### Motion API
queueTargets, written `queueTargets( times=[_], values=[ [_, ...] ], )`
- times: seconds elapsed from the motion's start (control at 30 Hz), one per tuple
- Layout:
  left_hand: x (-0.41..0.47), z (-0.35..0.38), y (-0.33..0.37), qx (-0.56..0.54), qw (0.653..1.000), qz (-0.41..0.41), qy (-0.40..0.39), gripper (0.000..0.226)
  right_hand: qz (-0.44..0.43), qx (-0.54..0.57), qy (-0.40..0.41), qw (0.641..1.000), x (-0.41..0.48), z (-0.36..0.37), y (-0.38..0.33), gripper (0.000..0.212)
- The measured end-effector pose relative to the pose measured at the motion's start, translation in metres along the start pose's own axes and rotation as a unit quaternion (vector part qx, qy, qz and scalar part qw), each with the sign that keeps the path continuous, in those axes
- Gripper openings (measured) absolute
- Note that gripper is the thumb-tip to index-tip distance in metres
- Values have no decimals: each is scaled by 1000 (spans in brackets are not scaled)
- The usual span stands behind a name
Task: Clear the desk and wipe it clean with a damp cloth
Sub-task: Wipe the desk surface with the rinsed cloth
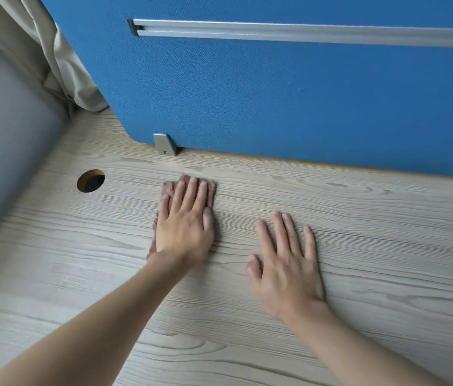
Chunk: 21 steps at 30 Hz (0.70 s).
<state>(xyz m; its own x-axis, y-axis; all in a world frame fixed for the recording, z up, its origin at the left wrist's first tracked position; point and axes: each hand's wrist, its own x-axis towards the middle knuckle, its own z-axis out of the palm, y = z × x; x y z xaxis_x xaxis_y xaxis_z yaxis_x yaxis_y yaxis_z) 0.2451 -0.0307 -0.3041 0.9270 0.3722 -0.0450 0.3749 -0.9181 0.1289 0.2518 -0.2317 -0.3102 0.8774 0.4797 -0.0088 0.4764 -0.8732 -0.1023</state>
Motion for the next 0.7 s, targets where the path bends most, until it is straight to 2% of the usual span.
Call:
queueTargets(
  times=[0.13,0.23,0.3,0.47,0.6,0.7],
  values=[
    [-36,2,-11,2,997,78,-27,63,-4,0,-1,1000,0,0,0,72],
    [-8,0,-24,-10,1000,7,2,65,-5,-5,-2,1000,-1,0,0,72],
    [-7,0,-19,-10,1000,-23,-5,66,-3,-5,2,1000,-1,1,0,72],
    [-65,2,-9,0,998,56,-23,61,-3,-8,-2,1000,0,4,0,73],
    [-49,1,-12,-16,1000,-25,-8,64,-4,-6,8,1000,2,3,-1,72],
    [-44,1,-11,-18,999,-22,-22,63,-39,18,33,999,-23,0,-9,68]
  ],
)
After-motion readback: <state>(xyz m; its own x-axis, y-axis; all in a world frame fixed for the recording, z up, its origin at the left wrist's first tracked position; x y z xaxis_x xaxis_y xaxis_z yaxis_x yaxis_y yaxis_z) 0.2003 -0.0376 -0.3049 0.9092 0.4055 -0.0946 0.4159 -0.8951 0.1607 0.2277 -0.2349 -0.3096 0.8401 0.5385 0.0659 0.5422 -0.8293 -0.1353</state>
